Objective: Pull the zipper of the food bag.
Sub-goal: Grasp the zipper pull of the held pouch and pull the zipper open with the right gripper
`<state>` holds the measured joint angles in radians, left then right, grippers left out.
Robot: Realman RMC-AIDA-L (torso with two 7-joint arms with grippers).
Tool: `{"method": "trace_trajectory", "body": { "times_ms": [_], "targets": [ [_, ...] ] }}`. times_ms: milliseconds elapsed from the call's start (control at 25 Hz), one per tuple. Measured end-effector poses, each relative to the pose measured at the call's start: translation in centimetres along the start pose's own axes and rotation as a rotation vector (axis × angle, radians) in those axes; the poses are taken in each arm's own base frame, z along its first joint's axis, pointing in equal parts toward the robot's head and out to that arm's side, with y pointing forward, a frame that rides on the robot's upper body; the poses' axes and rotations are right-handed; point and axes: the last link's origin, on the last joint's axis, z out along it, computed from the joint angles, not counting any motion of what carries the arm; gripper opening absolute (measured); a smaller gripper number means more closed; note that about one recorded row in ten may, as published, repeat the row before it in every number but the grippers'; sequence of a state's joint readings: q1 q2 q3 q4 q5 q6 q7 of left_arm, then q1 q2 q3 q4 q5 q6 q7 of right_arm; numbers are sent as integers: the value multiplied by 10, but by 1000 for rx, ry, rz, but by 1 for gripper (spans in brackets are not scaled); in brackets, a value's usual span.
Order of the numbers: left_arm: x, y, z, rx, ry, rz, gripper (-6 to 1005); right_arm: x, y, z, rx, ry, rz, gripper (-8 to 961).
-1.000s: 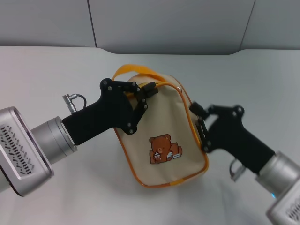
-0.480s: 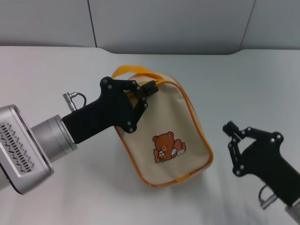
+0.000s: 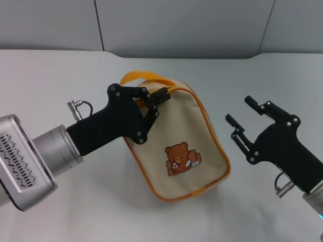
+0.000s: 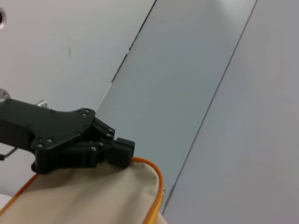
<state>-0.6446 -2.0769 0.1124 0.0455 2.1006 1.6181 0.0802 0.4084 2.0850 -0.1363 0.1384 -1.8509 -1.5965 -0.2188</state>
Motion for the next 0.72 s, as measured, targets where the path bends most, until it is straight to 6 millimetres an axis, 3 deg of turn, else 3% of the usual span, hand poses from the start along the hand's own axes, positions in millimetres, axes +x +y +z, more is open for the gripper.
{"method": "trace_trajectory", "body": {
  "times_ms": [160,360,720],
  "targets": [
    [0,0,0,1,1,-1,80,2,-7,2,-11,1,9,467],
    [0,0,0,1,3,1,83,2,-9,2,-12,1,8,530],
    [0,-1,0,2,2,4,89,4,-11,11,-30,7,-4,530]
  ]
}}
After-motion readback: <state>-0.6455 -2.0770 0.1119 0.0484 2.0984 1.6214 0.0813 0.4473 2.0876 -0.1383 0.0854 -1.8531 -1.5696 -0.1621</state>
